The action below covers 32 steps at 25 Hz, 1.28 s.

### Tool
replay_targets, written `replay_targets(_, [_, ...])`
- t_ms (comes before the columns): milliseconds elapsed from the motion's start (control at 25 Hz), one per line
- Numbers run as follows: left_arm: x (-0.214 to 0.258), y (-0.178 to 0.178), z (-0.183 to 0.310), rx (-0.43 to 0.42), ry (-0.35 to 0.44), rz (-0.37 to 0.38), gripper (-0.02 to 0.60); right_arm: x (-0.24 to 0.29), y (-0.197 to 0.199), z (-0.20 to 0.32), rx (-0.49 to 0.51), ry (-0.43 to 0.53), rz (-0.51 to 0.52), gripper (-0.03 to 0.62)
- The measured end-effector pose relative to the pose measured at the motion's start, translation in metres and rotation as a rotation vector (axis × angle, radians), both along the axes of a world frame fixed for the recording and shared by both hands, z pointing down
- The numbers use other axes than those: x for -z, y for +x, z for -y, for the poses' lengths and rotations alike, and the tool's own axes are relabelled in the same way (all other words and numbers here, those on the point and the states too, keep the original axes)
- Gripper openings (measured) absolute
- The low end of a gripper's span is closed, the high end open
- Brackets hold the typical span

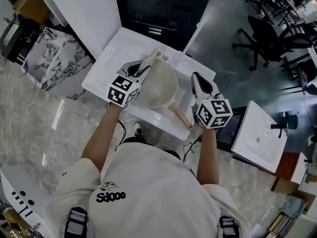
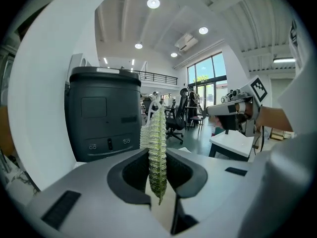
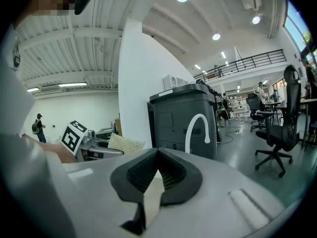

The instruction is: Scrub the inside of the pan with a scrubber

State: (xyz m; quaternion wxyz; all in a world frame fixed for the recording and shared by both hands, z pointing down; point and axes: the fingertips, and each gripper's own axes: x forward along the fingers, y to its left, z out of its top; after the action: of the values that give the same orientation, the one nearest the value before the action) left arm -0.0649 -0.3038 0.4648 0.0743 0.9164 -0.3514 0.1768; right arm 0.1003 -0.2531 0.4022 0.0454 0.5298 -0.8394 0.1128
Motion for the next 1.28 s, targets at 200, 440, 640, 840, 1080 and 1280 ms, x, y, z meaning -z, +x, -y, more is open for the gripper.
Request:
replay_targets(200, [-0.030, -0.004, 0.024, 0.010, -0.038, 0.037, 0.069, -0.017, 0.006, 0.011, -0.056, -0.039, -0.025, 0.009])
replay_targets(440, [-0.078, -0.005, 0.042, 0.026, -0.101, 0.139, 0.069, -0.034, 0.009, 0.013, -0.054, -0.082, -0.034, 0.009])
replay_targets(640, [-0.119, -0.003, 0.053, 0.051, -0.173, 0.203, 0.069, -0.056, 0.012, 0.014, -0.023, -0.132, -0.045, 0.009])
replay_targets(840, [-0.158, -0.002, 0.061, 0.075, -0.218, 0.288, 0.069, -0.075, 0.015, 0.019, -0.003, -0.173, -0.036, 0.009])
replay_targets(1080, [-0.195, 0.003, 0.067, 0.062, -0.238, 0.423, 0.069, -0.088, 0.013, 0.025, 0.017, -0.205, -0.026, 0.009])
replay_targets(1280, [-0.214, 0.007, 0.072, 0.053, -0.258, 0.466, 0.069, -0.094, 0.016, 0.029, 0.014, -0.222, -0.029, 0.009])
